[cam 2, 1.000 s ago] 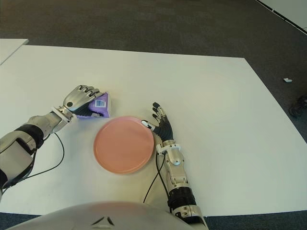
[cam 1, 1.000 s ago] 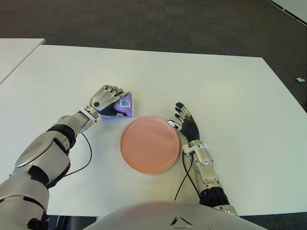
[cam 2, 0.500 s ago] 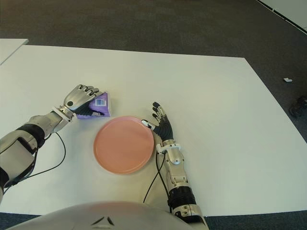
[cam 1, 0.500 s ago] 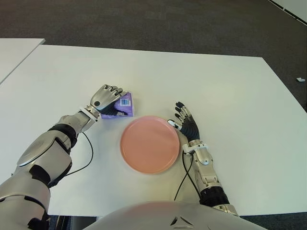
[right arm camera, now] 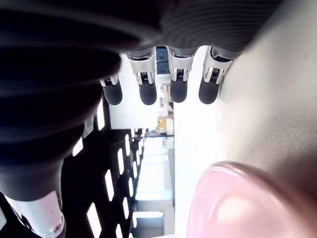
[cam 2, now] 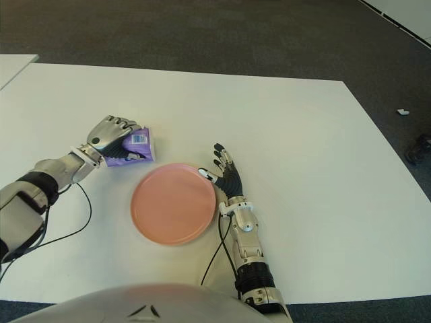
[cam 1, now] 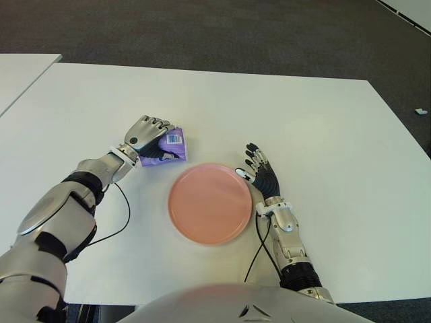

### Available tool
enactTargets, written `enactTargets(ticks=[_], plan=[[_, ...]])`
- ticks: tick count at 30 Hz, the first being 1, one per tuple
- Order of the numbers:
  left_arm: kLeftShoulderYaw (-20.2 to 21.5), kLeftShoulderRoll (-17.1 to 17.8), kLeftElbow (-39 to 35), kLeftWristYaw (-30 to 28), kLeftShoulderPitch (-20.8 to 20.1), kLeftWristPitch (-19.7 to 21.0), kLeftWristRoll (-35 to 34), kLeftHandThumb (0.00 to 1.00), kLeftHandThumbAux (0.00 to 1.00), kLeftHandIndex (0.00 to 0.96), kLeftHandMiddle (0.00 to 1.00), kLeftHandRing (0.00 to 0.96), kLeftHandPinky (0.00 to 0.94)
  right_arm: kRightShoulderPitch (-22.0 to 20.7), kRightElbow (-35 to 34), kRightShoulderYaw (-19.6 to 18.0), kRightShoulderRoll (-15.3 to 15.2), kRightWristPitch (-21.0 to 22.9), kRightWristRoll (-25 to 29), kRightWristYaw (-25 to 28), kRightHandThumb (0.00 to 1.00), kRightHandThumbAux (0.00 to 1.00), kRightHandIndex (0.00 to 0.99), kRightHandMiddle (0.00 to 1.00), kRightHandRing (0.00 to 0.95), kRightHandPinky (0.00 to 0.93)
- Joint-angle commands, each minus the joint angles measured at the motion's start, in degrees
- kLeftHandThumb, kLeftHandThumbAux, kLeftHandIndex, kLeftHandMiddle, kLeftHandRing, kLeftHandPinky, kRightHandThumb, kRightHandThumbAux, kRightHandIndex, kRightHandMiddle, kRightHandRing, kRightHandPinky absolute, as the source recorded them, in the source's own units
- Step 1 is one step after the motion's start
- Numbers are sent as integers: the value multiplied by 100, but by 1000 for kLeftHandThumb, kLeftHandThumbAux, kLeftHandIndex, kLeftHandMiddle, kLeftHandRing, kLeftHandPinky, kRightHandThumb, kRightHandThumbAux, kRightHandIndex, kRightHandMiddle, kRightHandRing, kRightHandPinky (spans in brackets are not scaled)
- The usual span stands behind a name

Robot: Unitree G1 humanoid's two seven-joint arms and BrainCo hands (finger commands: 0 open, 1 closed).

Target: Put the tissue paper into the plate.

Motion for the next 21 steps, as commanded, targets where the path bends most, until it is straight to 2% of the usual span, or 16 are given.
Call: enactTargets(ticks=[1,4,6,9,10,12,16,21], plan=[[670,345,-1088,-510,78,-207,-579,731,698,443,853,838,839,373,372,-66,-50,349,15,-22,43,699,4,23,12,20],[1216,447,-2084,-957,308,-353,-1153,734,697,444,853,841,842,370,404,-75,-61,334,34,15,43,702,2,24,13,19],[1383,460,-2393,-1112,425,-354,-1284,735,697,444,854,844,846,375,407,-80,-65,327,43,26,42,704,0,25,14,19],[1778,464,-3720,-1427,852,-437,-1695,737,697,444,859,851,854,381,417,-85,-63,313,49,29,41,706,0,25,14,17],[1885,413,-4371,-1586,1039,-404,-1855,738,697,444,860,852,855,380,419,-80,-60,317,42,23,41,706,0,25,14,16],[1992,327,-5130,-1831,1275,-341,-2050,741,697,443,864,859,860,379,414,-73,-57,329,32,14,39,704,0,23,13,12],[2080,253,-5663,-2134,1520,-304,-2239,743,697,443,867,863,861,380,403,-68,-51,345,25,-2,38,702,0,22,11,10],[1875,306,-6183,-2699,2106,-555,-2450,745,696,443,862,861,857,372,390,-54,-29,378,23,-19,37,697,0,21,9,7]])
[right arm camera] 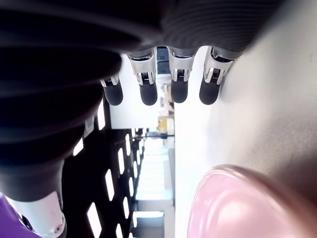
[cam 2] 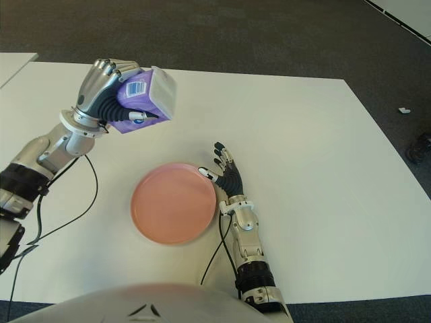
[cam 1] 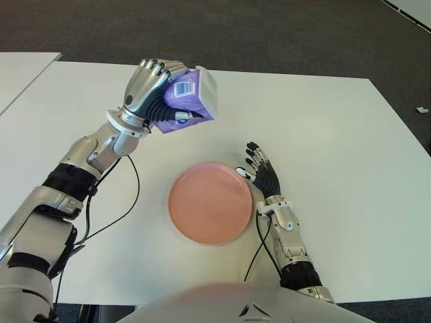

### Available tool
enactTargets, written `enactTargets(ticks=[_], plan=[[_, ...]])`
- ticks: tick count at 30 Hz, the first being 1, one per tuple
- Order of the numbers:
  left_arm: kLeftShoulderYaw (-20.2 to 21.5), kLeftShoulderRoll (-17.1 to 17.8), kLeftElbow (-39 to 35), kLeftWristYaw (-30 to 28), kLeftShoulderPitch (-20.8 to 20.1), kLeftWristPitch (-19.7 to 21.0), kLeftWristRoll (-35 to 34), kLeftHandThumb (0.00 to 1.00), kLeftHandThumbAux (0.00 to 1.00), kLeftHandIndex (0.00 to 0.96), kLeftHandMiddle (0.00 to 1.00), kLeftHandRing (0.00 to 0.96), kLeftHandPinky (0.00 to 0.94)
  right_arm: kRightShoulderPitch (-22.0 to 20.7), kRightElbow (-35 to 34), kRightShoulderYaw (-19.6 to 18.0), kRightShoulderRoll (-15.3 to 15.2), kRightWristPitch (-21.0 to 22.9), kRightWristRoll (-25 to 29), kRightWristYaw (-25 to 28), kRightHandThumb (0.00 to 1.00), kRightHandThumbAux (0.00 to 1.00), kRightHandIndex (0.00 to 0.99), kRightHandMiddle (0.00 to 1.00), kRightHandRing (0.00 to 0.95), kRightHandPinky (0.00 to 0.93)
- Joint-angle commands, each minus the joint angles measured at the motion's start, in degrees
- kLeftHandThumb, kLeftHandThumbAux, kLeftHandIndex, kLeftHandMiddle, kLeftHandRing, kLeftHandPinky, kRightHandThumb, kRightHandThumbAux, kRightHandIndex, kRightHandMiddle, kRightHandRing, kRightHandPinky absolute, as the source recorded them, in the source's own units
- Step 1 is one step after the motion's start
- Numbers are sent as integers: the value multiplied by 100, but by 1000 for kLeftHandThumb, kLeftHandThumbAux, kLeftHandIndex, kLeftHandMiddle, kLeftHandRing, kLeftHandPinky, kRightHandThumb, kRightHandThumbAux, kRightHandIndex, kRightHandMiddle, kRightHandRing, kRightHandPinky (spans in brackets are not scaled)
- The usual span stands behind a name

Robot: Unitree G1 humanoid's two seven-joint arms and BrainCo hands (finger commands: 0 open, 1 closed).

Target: Put the tissue paper into the plate.

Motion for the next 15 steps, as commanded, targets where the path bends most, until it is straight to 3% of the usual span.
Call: enactTargets(ticks=[1,15], plan=[[-53,-48,-1147,-1009,1064,-288,-471,745,696,444,860,859,856,425,436,-59,-24,419,20,-34,37,695,0,21,8,6],[-52,-175,-981,-2686,1318,-766,-86,740,696,444,835,838,836,416,467,-65,-3,389,7,-83,46,697,0,21,8,6]])
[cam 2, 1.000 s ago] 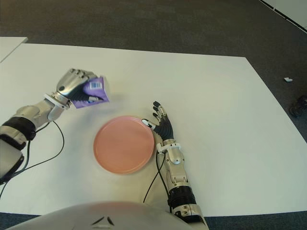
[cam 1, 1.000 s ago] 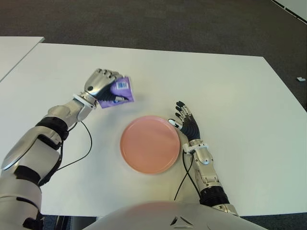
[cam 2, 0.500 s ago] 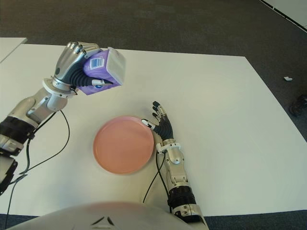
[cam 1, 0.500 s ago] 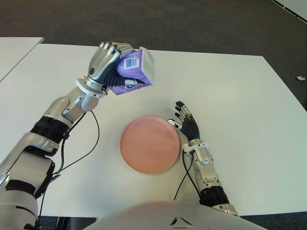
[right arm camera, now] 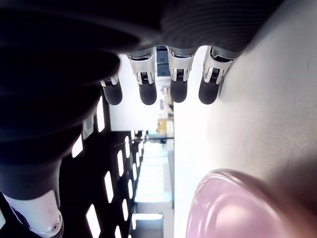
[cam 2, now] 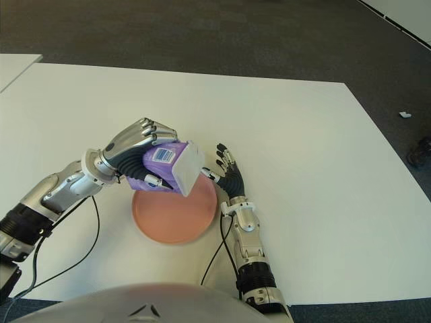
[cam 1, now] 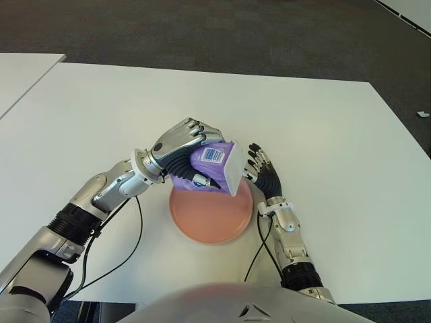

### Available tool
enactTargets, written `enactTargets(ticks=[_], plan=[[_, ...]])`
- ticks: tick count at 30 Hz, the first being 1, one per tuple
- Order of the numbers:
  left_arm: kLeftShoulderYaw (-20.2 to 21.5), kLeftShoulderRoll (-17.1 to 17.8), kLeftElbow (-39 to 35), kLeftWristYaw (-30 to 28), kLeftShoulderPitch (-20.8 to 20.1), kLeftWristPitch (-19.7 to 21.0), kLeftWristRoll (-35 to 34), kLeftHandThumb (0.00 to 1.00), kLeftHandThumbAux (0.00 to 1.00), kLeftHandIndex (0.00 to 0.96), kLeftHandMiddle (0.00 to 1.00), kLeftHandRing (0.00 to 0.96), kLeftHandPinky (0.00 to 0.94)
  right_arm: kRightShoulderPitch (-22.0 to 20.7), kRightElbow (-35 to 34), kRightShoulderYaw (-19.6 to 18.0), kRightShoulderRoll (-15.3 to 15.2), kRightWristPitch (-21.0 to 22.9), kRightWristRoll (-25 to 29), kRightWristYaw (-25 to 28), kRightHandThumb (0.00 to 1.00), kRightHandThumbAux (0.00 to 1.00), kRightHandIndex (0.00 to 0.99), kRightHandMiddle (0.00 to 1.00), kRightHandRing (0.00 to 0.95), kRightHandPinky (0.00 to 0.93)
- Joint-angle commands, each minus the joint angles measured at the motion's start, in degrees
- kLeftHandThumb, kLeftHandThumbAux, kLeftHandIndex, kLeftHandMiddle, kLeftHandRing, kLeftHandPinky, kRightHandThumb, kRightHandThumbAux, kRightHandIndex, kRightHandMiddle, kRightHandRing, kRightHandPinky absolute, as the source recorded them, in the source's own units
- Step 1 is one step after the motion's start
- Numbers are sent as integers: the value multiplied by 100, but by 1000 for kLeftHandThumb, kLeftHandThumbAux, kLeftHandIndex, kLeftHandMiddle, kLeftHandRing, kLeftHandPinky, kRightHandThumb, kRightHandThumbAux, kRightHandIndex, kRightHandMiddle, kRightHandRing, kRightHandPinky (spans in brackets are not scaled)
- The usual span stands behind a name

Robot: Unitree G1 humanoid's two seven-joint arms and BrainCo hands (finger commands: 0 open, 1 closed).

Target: Put the tissue paper into the plate.

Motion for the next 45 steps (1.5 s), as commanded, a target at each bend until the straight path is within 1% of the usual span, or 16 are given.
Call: enactTargets(ticks=[1,5,9,13,15,19,22,28,31,37,38,39,43,45], plan=[[30,-31,32,-445,94,-80,199,740,696,444,833,836,836,358,389,-41,-6,341,8,-35,46,698,0,21,8,7],[50,-79,-6,-588,183,-123,395,738,696,444,825,830,834,344,422,-49,-8,318,7,-38,48,701,0,20,8,10],[-45,-163,187,-482,217,-223,891,739,695,444,821,826,835,320,482,-53,-26,277,4,-22,47,703,0,19,7,12],[-109,-212,447,-352,153,-312,1367,738,695,444,819,824,834,319,500,-52,-26,234,6,-12,46,706,0,17,7,13],[-118,-236,580,-252,102,-359,1581,737,695,444,819,823,831,299,532,-54,-23,214,4,-17,45,709,0,17,7,15],[-180,-282,915,192,-8,-415,2157,736,695,444,818,822,830,292,553,-62,-17,184,3,-22,44,713,0,19,10,20],[-260,-286,1080,445,-40,-381,2487,735,695,444,818,822,828,300,542,-70,-15,168,11,-13,44,716,0,22,13,24],[-383,-256,1175,707,-89,-258,2896,733,695,444,816,822,832,314,522,-73,-12,139,7,-10,44,721,0,26,18,30],[-476,-265,1268,957,-133,-186,3154,733,695,444,819,824,838,323,500,-70,-15,144,7,-4,44,724,0,26,18,27],[-591,-250,1351,1167,-195,-155,3226,733,696,443,824,826,838,295,532,-76,-9,155,8,-10,40,725,0,25,16,18],[-600,-252,1356,1174,-193,-158,3207,732,696,443,821,822,827,296,529,-76,-8,160,7,-11,38,723,0,24,15,17],[-594,-258,1352,1150,-178,-164,3150,732,696,443,820,821,822,296,527,-76,-8,165,5,-14,38,723,0,24,15,16],[-561,-252,1285,1030,-119,-182,2981,725,697,443,793,784,758,297,522,-77,-7,175,0,-20,36,719,0,24,14,15],[-514,-197,1115,726,-46,-233,2693,720,699,441,777,764,726,297,515,-75,-9,192,-8,-27,35,719,0,24,14,16]])
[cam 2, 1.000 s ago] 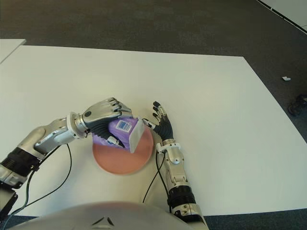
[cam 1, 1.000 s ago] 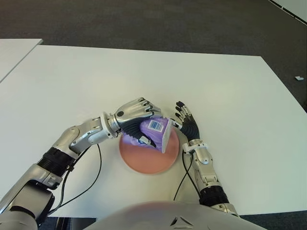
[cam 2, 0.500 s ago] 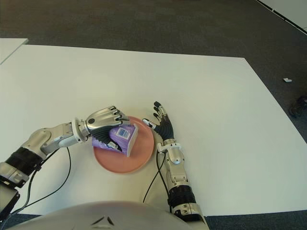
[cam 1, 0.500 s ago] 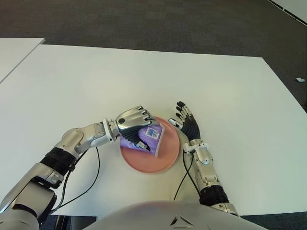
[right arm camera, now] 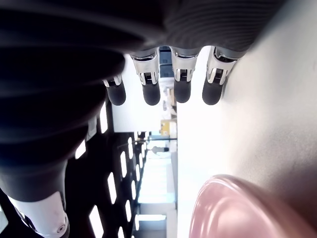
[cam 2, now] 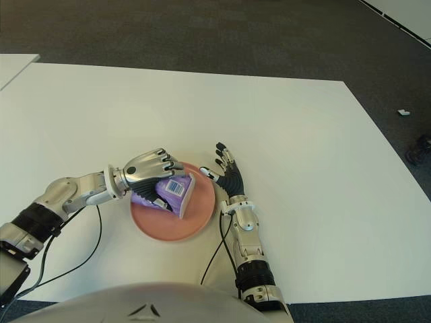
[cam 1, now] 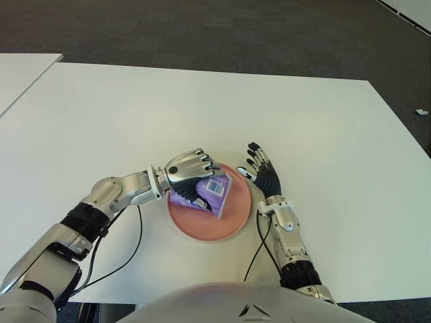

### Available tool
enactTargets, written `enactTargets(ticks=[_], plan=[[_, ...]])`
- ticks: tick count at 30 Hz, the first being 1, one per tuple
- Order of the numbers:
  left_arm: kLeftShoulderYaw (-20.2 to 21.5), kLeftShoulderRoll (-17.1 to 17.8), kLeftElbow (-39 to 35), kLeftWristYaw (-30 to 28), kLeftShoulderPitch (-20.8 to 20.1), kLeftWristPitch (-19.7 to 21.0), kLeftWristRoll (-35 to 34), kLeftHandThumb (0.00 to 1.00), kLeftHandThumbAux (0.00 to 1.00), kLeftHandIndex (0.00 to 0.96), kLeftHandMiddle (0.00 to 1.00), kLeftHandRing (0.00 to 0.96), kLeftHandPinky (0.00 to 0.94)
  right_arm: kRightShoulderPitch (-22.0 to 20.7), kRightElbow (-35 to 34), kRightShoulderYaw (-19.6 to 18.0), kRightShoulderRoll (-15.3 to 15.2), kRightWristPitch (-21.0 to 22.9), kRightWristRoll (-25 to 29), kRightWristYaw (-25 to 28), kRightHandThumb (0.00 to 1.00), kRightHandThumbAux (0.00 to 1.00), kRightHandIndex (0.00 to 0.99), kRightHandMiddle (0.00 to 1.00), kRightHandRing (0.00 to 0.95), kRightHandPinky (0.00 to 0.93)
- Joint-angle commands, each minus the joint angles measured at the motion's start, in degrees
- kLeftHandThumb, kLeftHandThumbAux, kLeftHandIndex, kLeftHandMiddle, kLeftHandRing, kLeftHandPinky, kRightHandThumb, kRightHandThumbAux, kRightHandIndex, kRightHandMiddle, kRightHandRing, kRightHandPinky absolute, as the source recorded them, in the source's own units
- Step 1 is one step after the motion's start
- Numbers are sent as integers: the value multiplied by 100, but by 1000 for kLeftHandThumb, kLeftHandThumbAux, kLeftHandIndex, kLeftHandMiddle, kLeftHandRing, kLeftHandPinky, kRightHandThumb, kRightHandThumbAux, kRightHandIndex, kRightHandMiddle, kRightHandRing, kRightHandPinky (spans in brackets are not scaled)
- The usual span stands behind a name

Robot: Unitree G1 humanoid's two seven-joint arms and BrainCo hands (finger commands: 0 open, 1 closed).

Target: Put the tissue paper into the plate.

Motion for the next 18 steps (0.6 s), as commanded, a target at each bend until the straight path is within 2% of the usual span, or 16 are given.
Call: enactTargets(ticks=[1,2,3,4,5,7,9,11,18], plan=[[-3,76,-190,-519,139,-57,-434,707,702,435,693,673,637,358,408,-23,-17,348,-10,-26,35,718,0,24,14,20],[-40,147,-250,-845,120,-49,-528,699,704,431,638,614,579,355,410,-22,-21,350,-14,-26,35,718,0,24,14,22],[-68,194,-286,-1079,102,-37,-584,580,651,354,519,491,463,354,412,-22,-23,350,-16,-25,35,717,1,24,15,24],[-90,239,-330,-1272,88,-23,-606,400,575,239,346,314,296,352,417,-21,-26,344,-17,-20,35,717,1,24,15,26],[-94,264,-367,-1408,84,-13,-629,278,514,154,221,201,189,351,420,-20,-27,339,-18,-18,35,715,2,24,16,27],[-74,285,-445,-1567,102,6,-664,169,452,79,113,103,97,347,440,-18,-30,316,-20,-12,36,714,3,24,16,29],[-33,307,-525,-1666,150,24,-708,96,397,32,46,42,39,343,458,-17,-35,287,-16,2,37,713,5,25,18,35],[1,321,-587,-1714,198,39,-735,69,365,16,23,21,20,341,471,-18,-37,264,-13,9,38,712,7,26,20,41],[76,379,-782,-1858,307,86,-800,84,251,0,1,1,1,314,525,-22,-40,234,-27,-3,39,712,13,28,24,49]])
